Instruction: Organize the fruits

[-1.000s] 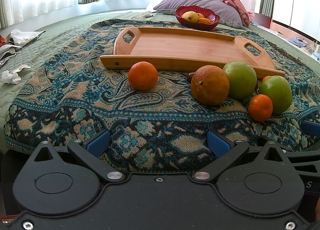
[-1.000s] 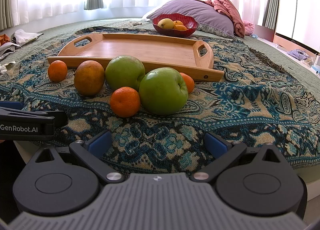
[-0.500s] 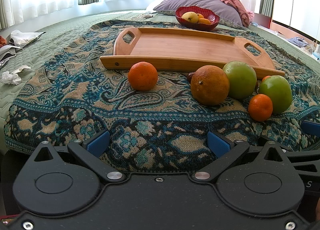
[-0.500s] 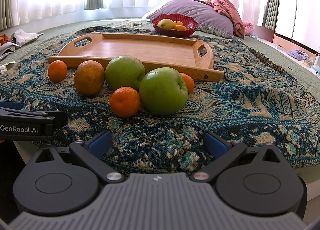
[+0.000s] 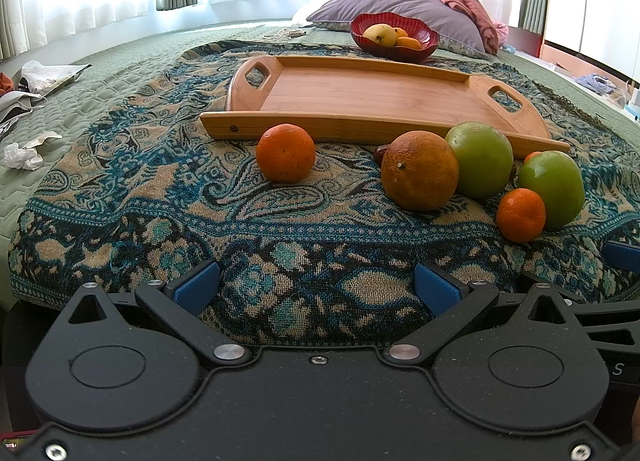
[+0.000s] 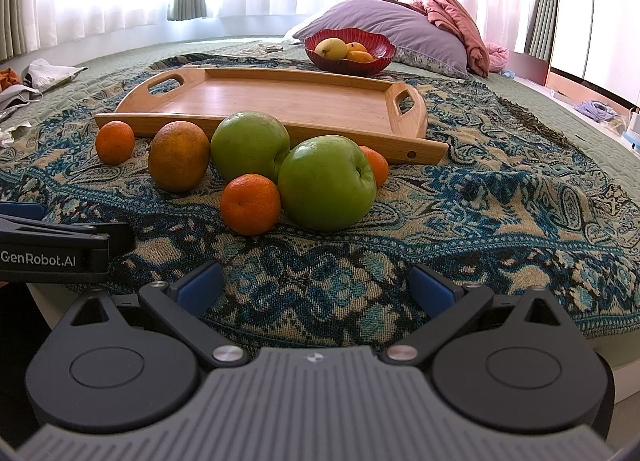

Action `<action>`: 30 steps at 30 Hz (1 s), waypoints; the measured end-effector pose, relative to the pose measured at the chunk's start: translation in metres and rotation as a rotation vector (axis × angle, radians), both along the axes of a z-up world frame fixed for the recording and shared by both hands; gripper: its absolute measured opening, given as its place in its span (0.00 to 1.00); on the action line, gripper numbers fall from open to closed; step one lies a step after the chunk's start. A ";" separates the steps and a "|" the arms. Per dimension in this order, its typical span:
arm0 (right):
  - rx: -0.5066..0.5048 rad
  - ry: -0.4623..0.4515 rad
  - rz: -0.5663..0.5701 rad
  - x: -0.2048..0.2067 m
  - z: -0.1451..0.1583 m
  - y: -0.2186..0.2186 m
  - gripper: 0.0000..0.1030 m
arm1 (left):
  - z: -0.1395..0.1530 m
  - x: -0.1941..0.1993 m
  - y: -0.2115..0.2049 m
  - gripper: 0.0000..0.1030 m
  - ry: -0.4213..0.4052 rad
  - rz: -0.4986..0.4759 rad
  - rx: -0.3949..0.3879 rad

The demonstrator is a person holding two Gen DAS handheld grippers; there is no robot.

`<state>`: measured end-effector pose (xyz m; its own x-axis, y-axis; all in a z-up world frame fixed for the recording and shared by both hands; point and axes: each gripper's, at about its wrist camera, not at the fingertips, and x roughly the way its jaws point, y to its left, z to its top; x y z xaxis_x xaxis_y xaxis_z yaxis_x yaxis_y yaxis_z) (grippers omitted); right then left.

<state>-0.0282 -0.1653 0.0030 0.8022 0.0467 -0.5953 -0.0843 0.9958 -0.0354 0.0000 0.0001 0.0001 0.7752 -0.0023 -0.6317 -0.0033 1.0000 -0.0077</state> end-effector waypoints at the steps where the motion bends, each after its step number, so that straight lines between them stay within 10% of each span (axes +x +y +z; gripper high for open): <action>1: 0.000 0.000 0.000 0.000 0.000 0.000 1.00 | 0.000 0.000 0.000 1.00 0.000 0.000 0.000; 30: 0.001 -0.005 0.002 0.000 -0.002 -0.001 1.00 | 0.001 0.002 0.001 1.00 0.009 0.000 0.004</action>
<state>-0.0278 -0.1659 0.0013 0.8049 0.0494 -0.5913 -0.0864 0.9957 -0.0344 0.0019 0.0008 0.0008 0.7695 0.0000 -0.6387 -0.0034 1.0000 -0.0042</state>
